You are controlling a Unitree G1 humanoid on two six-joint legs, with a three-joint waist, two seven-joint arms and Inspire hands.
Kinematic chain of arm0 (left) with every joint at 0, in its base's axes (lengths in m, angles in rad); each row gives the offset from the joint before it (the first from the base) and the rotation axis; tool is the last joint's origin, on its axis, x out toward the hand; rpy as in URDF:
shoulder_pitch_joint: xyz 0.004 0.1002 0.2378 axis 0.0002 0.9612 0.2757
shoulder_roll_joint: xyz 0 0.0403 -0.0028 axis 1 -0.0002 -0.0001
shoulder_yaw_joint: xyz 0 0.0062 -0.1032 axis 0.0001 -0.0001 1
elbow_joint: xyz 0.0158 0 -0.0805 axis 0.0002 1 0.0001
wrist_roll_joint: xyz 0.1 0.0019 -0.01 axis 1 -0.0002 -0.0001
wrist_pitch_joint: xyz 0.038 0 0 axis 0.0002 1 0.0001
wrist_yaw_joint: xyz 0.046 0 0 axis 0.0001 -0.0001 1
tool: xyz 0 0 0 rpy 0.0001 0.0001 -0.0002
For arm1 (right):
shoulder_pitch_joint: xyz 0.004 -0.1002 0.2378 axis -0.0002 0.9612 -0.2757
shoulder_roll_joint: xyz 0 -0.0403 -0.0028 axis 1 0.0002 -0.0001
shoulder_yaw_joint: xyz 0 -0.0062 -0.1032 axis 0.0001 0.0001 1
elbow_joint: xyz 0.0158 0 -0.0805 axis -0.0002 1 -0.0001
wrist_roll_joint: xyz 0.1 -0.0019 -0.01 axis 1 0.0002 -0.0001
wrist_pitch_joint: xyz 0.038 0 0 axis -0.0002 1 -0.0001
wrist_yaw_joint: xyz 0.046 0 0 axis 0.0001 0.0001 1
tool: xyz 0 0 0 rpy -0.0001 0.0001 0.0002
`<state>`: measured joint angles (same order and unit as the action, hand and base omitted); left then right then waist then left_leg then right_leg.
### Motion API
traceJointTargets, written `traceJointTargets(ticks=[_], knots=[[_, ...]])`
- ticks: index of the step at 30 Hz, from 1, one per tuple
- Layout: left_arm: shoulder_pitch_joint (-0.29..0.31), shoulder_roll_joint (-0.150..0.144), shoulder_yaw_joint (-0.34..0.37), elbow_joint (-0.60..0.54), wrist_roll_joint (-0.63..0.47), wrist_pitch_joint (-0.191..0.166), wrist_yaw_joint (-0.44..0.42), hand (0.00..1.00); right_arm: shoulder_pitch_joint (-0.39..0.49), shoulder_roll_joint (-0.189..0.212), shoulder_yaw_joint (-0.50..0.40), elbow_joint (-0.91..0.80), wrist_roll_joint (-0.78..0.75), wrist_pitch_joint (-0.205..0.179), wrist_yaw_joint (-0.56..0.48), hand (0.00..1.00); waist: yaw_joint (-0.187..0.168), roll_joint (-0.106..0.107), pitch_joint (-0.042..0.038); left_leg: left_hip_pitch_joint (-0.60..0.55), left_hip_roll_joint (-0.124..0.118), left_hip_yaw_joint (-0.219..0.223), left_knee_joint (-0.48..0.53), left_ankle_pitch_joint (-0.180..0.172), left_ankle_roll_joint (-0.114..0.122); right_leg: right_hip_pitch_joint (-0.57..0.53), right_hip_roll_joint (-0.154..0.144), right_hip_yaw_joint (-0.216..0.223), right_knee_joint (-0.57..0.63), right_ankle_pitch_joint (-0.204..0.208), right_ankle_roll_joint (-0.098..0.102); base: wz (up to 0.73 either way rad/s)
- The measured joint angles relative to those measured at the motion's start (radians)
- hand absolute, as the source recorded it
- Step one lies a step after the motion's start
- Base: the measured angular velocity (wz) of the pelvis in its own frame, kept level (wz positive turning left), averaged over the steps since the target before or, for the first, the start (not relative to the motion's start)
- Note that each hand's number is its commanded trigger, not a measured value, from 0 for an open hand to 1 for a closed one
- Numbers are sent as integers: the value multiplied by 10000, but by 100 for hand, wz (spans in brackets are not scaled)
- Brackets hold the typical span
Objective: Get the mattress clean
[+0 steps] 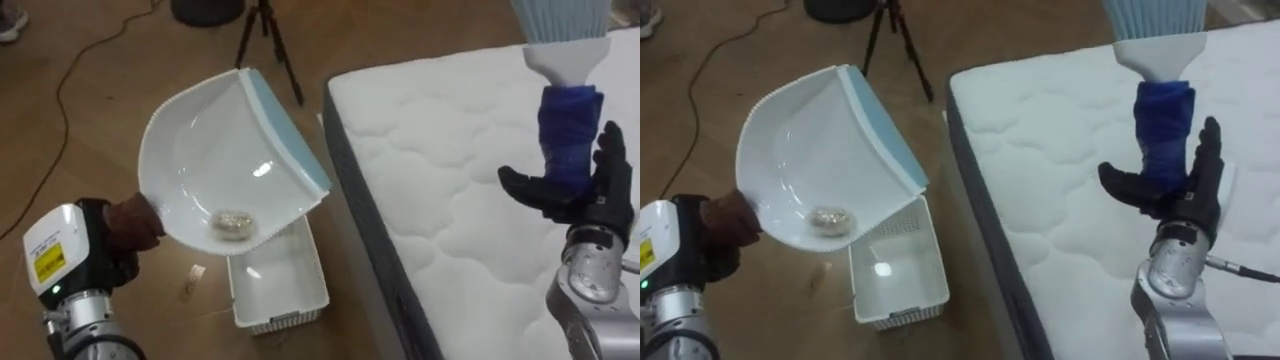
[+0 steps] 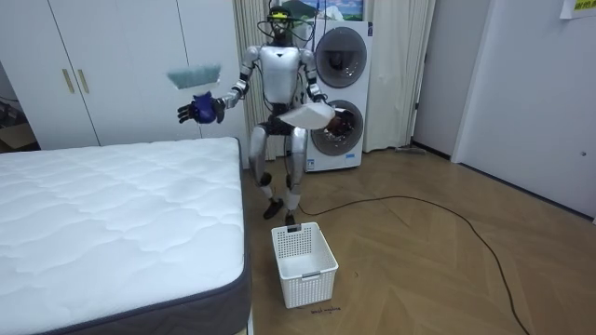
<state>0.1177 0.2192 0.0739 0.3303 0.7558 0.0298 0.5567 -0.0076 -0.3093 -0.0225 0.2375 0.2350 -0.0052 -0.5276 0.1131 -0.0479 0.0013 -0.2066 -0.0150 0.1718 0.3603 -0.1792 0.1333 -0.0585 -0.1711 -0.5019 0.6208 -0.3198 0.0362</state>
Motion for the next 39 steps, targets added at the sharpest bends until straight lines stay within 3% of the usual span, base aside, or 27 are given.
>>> traceJointTargets(ticks=[1, 3, 4, 6, 7, 8, 9, 10, 11, 12, 13, 19, 20, 21, 23, 28, 31, 34, 37, 39], knots=[[0, 30, -2, 2, -4, 0, 0, 100, 0, 17, 8, 56, -8, 0, 13, 0, -64, 13, 10, 12, -18, -265, 3, 27, -17, -219, 29, 192, -31, 1, -1, 113], [7, 244, -204, 4, -220, 4, 18, 100, 28, 17, 9, 416, -3, 2, -44, 0, -402, -52, 23, 171, -168, -1295, -15, 163, -88, -790, 152, 1166, -868, 172, 56, 137], [6, 307, -267, 3, -251, 1, 14, 100, 44, 19, 12, 464, -3, 2, -47, 0, -536, -75, 31, 200, -192, -1458, -2, 167, -97, -867, 198, 1451, -1239, 310, 63, 125], [2, 426, -325, 5, -376, -12, -2, 100, 102, 28, 11, 470, -13, 1, -39, 0, -651, -165, 40, 172, -438, -2337, 102, 129, -224, -1205, 405, 2490, -2713, 1059, 58, 116], [2, 458, -328, 5, -443, -18, -7, 100, 101, 25, 9, 470, -15, 1, -42, 0, -711, -211, 22, 97, -500, -2547, 179, 98, -255, -1230, 476, 2679, -3064, 1211, 51, 116], [-2, 469, -302, 36, -493, -18, -23, 100, 111, 17, 1, 471, -28, -1, -45, 0, -813, -248, 34, 8, -595, -2934, 382, 51, -441, -1258, 708, 3066, -3504, 1613, 132, 118], [-12, 479, -324, 37, -483, -19, -69, 100, 156, -23, -23, 484, -39, -1, -58, 0, -882, -206, 42, -129, -623, -3046, 539, -12, -545, -1078, 860, 3113, -3666, 1905, 159, 115], [-44, 484, -344, 38, -485, -21, -90, 100, 153, -75, -22, 528, -10, -10, -57, 0, -888, -192, 59, -149, -607, -2979, 541, -27, -571, -1027, 862, 3059, -3709, 2069, 173, 107], [-105, 469, -361, 59, -483, -66, -177, 100, 155, -180, -56, 696, 74, -20, -2, 0, -899, -154, 71, -197, -449, -2557, 540, -59, -603, -943, 890, 3040, -3779, 2452, 125, 78], [-105, 475, -335, 61, -462, -90, -215, 100, 177, -186, -129, 781, 118, -19, 135, 0, -809, -59, 81, -220, -263, -2180, 457, -79, -627, -907, 944, 2957, -3781, 2402, 47, 63], [-91, 476, -267, 66, -459, -93, -221, 100, 186, -180, -131, 780, 123, -19, 233, 0, -765, -20, 82, -223, -226, -2163, 418, -92, -650, -904, 982, 2969, -3755, 2382, -15, 32], [-96, 486, -5, 350, -767, -91, -198, 100, 504, -182, -108, 637, 73, -21, 759, 0, -823, -2, 97, -150, -138, -2285, 473, -387, -888, -986, 1041, 3016, -3004, 1555, -221, 20], [-88, 472, -39, 362, -763, -90, -198, 100, 503, -186, -112, 639, -13, -20, 843, 0, -873, -8, 101, -233, -93, -2170, 662, -476, -908, -1016, 1045, 3010, -2799, 1371, -258, 25], [-104, 472, -116, 458, -766, -104, -193, 100, 515, -186, -102, 707, -16, -25, 882, 0, -903, -6, 108, -267, 49, -1780, 860, -566, -899, -990, 1085, 3035, -2637, 1258, -269, 24], [-139, 480, -240, 804, -763, -108, -192, 100, 512, -185, -32, 1000, -12, -25, 957, 0, -894, -40, 115, -222, 194, -1455, 1009, -602, -899, -845, 1134, 3044, -2562, 1143, -306, 22], [-158, 487, -386, 1662, -761, 67, -188, 100, 398, -147, 16, 1509, -13, -71, 1056, 0, -822, 64, 216, -487, 396, -1344, 987, -697, -1056, -1051, 1229, 3017, -2594, 1030, -479, 10], [-571, 541, -392, 2221, -742, 48, -194, 100, 239, -146, 29, 2013, -173, -90, 1063, 0, -839, 188, 253, -1050, 420, -1347, 1011, -645, -1129, -1623, 1203, 2880, -2347, 1000, -535, 14], [-960, 1016, -395, 2500, -724, 57, -211, 100, 145, -153, 44, 2376, -670, -107, 1154, 0, -949, 259, 266, -1574, 425, -1358, 1192, -598, -1128, -2139, 1187, 2877, -2128, 996, -569, 2], [-1993, 1729, -725, 3348, -675, 6, -215, 100, -24, -150, 103, 2655, -859, -188, 1132, 0, -1154, 428, 350, -1989, 389, -1417, 1416, -570, -1078, -2501, 1109, 2782, -1905, 996, -568, 8], [-2781, 2385, -1211, 3727, -666, -26, -243, 100, -376, -154, 341, 2872, -877, -315, 1159, 0, -1279, 516, 387, -2347, 340, -1285, 1449, -493, -996, -3004, 979, 2825, -1640, 998, -562, -11]])
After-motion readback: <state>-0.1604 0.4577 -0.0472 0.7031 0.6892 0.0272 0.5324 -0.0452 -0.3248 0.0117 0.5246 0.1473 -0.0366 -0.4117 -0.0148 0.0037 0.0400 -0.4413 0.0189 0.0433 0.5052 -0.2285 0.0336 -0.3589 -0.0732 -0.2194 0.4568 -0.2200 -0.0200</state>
